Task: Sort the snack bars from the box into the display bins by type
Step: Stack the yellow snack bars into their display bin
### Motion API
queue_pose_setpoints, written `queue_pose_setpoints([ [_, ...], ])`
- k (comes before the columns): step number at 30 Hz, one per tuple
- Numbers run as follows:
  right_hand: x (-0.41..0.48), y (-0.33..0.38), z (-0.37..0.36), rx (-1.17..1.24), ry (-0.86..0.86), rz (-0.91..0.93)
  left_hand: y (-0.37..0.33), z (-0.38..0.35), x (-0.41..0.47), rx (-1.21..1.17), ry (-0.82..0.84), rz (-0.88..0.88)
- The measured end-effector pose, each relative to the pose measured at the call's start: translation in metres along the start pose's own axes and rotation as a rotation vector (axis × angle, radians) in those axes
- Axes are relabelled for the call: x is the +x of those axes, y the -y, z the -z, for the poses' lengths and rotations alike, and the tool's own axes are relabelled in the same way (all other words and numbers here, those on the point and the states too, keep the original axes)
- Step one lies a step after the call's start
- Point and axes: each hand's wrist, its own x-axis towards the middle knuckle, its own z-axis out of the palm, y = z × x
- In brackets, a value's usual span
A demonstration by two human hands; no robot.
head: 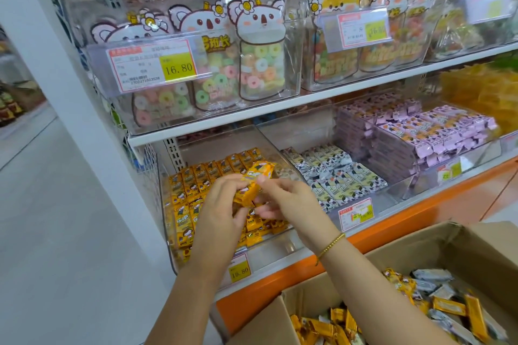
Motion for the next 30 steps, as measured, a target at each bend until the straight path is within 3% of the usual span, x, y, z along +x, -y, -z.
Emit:
queue_pose_setpoints([
  [3, 0.002, 0.008, 0.006, 0.116, 0.002, -0.058, -0.009, 0.001, 0.003, -0.086, 0.078, 0.012],
  [7, 0.004, 0.005, 0.018, -0.006, -0.024, 0.021, -0.025, 0.004, 0.008, -0.294, 0.214, 0.245],
  [12, 0.005, 0.008, 0.032, -0.150, -0.030, 0.130, -0.045, -0.001, 0.017, -0.402, 0.286, 0.328],
  [16, 0.007, 0.020, 0.049, -0.460, -0.035, 0.230, -0.052, -0.016, 0.027, -0.263, 0.255, 0.349],
  [19, -0.002, 0.030, 0.064, -0.570, -0.019, 0.291, -0.047, -0.038, 0.037, -0.157, 0.223, 0.467],
  [24, -0.021, 0.019, 0.125, -0.496, -0.097, 0.285, -0.049, -0.066, 0.056, 0.126, 0.329, 0.533],
  [30, -0.042, -0.041, 0.215, -0.348, -0.162, 0.024, -0.043, -0.081, 0.050, 0.329, 0.459, 0.484],
])
